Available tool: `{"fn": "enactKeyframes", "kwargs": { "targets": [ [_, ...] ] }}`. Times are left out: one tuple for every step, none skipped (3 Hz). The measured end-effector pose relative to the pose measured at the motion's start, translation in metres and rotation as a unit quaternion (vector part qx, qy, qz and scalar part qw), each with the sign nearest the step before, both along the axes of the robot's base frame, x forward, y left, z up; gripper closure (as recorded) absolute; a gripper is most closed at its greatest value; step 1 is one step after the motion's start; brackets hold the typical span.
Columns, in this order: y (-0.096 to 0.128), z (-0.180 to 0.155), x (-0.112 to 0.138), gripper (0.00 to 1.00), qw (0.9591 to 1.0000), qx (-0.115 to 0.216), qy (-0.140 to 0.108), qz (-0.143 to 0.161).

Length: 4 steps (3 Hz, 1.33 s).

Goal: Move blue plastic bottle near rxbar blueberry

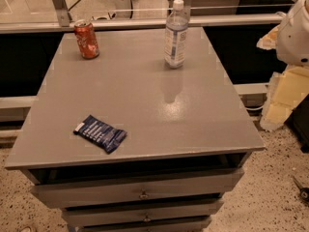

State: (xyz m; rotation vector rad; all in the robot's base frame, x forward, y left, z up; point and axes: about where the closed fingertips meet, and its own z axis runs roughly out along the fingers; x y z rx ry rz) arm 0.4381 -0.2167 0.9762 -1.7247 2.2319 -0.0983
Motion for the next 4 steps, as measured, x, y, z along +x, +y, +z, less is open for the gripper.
{"fn": "enactKeyframes", "kwargs": {
  "targets": [
    [0.000,0.000,0.000,0.00,1.0000,0.000,0.000,0.000],
    [-0.001,-0.013,0.023,0.00,0.9996,0.024,-0.013,-0.006],
    [0.010,-0.047,0.079,0.00,0.9971,0.062,-0.044,-0.004],
    [0.033,-0.061,0.163,0.00,0.9855,0.117,-0.123,-0.002]
  ]
}}
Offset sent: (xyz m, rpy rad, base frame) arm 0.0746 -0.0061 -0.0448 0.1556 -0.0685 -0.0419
